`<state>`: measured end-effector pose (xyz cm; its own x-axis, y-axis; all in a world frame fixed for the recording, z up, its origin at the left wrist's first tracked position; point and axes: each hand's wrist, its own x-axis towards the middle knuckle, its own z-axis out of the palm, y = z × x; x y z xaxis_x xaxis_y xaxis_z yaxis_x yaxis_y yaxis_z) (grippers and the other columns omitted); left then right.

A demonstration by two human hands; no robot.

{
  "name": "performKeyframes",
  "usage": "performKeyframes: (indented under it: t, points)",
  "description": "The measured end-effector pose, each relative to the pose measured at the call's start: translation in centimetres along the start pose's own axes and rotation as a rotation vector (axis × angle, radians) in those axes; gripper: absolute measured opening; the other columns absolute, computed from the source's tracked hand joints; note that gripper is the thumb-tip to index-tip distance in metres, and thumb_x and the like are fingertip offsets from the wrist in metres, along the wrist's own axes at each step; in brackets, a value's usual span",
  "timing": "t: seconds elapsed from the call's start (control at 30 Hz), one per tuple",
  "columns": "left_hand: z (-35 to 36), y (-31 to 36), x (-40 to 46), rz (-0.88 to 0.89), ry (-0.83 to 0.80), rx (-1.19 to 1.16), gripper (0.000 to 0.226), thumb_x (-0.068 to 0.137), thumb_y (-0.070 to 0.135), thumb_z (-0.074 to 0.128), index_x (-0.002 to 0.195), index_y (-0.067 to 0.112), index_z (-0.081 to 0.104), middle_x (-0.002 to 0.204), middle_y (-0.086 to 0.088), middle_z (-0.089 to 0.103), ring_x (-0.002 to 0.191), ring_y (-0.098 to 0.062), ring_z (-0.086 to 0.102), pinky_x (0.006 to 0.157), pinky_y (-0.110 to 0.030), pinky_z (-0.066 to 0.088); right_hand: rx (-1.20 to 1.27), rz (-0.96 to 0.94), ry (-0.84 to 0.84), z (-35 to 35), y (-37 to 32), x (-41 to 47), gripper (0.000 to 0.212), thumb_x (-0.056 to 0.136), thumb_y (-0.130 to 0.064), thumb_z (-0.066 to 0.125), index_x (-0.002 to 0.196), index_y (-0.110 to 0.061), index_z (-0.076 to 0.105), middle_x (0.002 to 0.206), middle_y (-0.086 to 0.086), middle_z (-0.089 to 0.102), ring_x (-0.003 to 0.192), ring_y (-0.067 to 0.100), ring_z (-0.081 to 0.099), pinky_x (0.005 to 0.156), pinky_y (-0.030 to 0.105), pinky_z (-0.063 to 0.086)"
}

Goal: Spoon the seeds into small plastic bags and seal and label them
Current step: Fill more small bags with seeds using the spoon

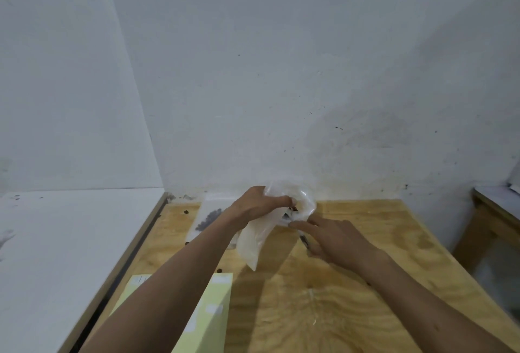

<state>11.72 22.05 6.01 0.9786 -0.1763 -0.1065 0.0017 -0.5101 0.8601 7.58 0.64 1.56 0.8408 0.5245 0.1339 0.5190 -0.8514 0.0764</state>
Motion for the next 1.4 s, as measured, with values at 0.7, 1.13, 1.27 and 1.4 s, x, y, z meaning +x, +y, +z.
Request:
performKeyframes:
  t: [0.7,1.13,1.27,1.4]
  points:
    - [-1.0,-1.7,1.7,0.007,0.041,-0.234,0.071,0.071,0.064,0.078,0.099,-0.001,0.075,0.076,-0.010,0.068,0.067,-0.021,0.063,0.068,-0.032,0.045,0.344,-0.056,0.568,0.2,1.6,1.0,0.013,0.099,-0.013,0.053,0.093,-0.011,0.064,0.083,-0.003,0.058,0.058,0.011,0.049,0.055,0.016,0.036]
    - [0.6,-1.2,2.1,0.170,0.024,-0.015,0.062,0.070,0.073,0.077,0.109,0.025,0.073,0.100,0.010,0.075,0.092,-0.005,0.069,0.090,-0.032,0.055,0.169,0.603,0.466,-1.4,-0.7,2.1,0.024,0.097,-0.015,0.056,0.075,-0.005,0.054,0.062,0.008,0.056,0.048,0.031,0.052,0.043,0.026,0.019]
    - [0.8,1.4,1.9,0.184,-0.008,0.025,0.077,0.071,0.072,0.077,0.128,0.022,0.063,0.124,0.011,0.064,0.111,-0.011,0.062,0.100,-0.039,0.051,0.358,0.826,0.327,-1.6,-0.8,2.9,0.031,0.105,-0.023,0.040,0.079,-0.008,0.047,0.070,0.001,0.051,0.060,0.023,0.046,0.050,0.031,0.026]
    - [0.9,4.4,2.0,0.192,-0.100,0.096,0.028,0.084,0.045,0.079,0.086,0.019,0.067,0.064,0.021,0.063,0.058,0.005,0.057,0.061,-0.015,0.046,0.672,0.990,0.296,-1.2,0.1,3.7,0.041,0.103,-0.025,0.047,0.065,-0.010,0.053,0.066,0.007,0.059,0.064,0.027,0.059,0.056,0.030,0.046]
